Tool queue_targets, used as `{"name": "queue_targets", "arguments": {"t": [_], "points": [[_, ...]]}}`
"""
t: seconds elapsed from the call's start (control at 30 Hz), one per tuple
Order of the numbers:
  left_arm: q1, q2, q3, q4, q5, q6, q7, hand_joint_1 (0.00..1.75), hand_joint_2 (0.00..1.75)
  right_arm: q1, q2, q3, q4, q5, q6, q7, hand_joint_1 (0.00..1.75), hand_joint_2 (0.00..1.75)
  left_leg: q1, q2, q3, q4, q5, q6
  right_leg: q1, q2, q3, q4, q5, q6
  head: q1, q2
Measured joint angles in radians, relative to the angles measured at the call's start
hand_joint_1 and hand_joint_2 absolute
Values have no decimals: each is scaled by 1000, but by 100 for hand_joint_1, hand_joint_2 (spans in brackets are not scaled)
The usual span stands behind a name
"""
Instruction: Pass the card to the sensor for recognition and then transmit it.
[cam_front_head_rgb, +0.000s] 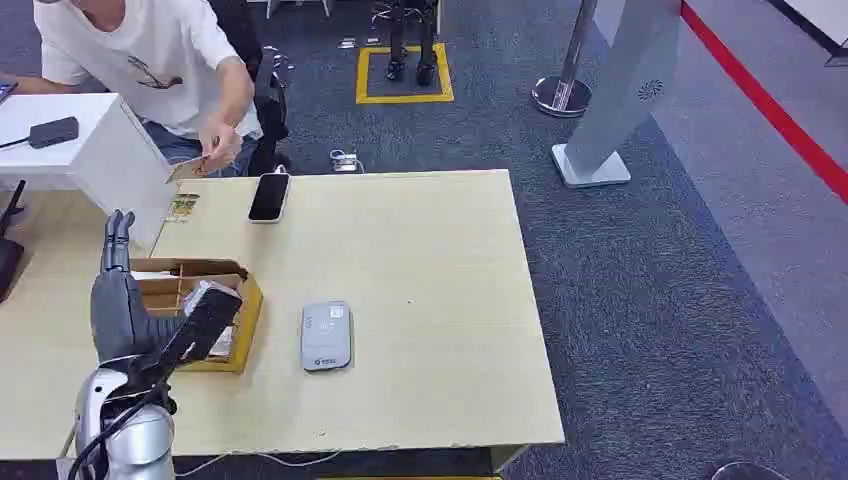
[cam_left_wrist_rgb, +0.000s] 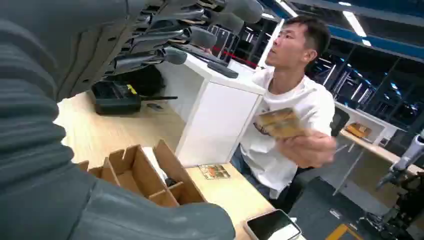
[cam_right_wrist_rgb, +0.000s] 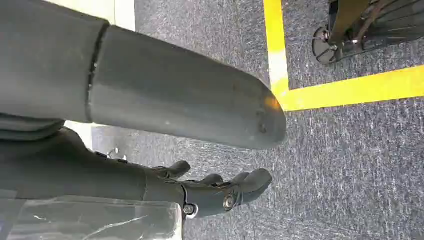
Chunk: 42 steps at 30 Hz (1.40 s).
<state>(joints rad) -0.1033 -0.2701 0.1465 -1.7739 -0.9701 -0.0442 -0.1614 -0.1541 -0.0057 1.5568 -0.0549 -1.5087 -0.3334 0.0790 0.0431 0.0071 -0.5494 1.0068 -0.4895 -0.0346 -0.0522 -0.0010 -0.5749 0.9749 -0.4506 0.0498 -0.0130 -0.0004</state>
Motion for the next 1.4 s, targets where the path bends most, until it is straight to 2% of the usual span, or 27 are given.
{"name": "queue_targets", "arguments": {"t": [0.17,0.23,0.27,0.37,0.5,0.57,0.67,0.73,0.87,1.0,1.2,1.4], "points": [[10,3,0,-8,-15,12,8,0,175,0,0,0,0,2,1,0,0,0,0,0,0,0,0,0,0,0,0,0,0,0,0,0],[20,9,-8,-11,-135,32,68,0,175,1,0,0,0,9,1,0,0,0,0,0,0,0,0,0,0,0,0,0,0,0,0,0],[23,14,-17,-11,-235,45,111,0,175,1,0,0,0,11,1,1,0,0,0,0,0,0,0,0,0,0,0,0,0,0,1,0],[21,34,-35,-8,-419,47,176,0,175,0,0,0,0,27,1,5,0,0,0,0,0,0,0,0,0,0,0,0,0,0,0,0],[-9,70,-42,8,-521,34,219,0,175,0,0,0,0,42,1,10,0,0,0,0,1,0,0,0,0,0,0,0,0,0,0,0],[-24,94,-50,21,-572,13,250,0,175,-1,0,0,0,47,2,9,0,0,0,0,1,0,0,0,0,0,0,0,0,0,1,0],[-83,179,-91,67,-575,-48,345,0,175,-1,0,0,0,65,8,8,0,0,0,0,1,0,1,-1,0,0,-1,0,0,-1,0,0],[-139,239,-125,109,-575,-76,387,0,175,-1,0,0,0,77,11,8,0,0,0,0,0,0,2,-1,0,0,-1,1,1,-2,0,0],[-233,321,-190,193,-575,-104,401,0,175,-2,0,0,-1,91,18,12,0,0,0,1,0,0,2,-1,0,1,-1,1,3,-2,1,0],[-287,352,-235,250,-575,-107,404,0,175,-1,0,0,-1,100,21,13,0,0,0,1,0,0,2,-1,0,1,-1,1,3,-2,0,0],[-322,369,-272,299,-575,-106,405,0,175,-1,1,0,-1,109,21,16,0,0,0,1,0,0,2,-1,0,1,-2,1,3,-2,0,0],[-342,365,-280,330,-575,-102,382,0,175,-1,2,0,0,116,25,18,0,0,0,1,0,0,2,-1,0,1,-2,1,3,-2,0,0]]}}
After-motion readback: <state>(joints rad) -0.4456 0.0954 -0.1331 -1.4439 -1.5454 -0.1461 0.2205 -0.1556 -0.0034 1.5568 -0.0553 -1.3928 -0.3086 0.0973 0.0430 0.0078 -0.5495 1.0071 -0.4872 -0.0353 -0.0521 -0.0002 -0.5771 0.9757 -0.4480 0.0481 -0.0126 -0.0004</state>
